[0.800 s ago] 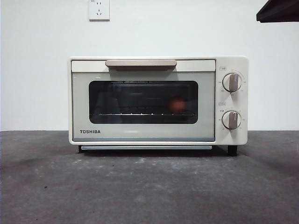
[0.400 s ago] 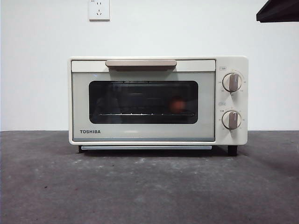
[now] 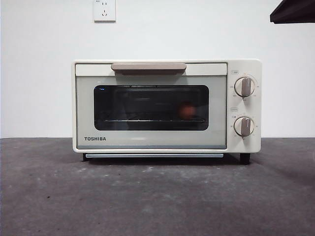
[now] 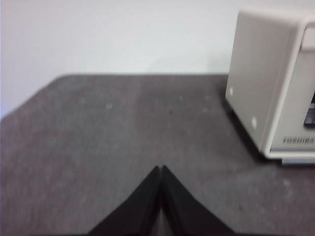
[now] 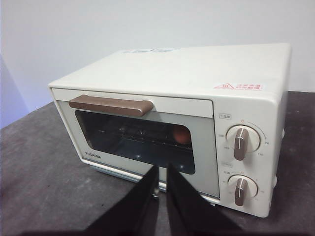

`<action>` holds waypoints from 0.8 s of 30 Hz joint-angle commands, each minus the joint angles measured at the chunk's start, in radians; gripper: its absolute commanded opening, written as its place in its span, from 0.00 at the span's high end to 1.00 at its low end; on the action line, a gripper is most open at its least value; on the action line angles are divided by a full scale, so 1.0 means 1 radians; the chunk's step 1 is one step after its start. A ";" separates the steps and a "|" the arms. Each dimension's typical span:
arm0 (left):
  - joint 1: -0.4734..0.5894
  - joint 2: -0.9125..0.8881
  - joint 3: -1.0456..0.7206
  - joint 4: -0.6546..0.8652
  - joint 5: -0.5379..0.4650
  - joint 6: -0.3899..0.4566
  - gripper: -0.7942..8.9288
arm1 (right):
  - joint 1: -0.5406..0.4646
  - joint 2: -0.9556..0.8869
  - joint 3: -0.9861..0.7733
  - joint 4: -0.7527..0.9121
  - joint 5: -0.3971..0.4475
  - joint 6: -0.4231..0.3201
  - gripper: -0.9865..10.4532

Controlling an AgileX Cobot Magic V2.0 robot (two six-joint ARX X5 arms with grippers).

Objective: Eggoven

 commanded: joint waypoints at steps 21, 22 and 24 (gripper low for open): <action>0.005 -0.001 -0.029 -0.075 -0.003 -0.084 0.91 | 0.006 0.003 0.000 0.011 0.003 -0.011 0.91; 0.005 -0.001 -0.029 -0.075 -0.003 -0.084 0.91 | 0.006 0.003 0.000 0.011 0.003 -0.010 0.91; 0.005 -0.001 -0.029 -0.075 -0.003 -0.084 0.91 | 0.006 0.003 0.000 0.011 0.003 -0.011 0.91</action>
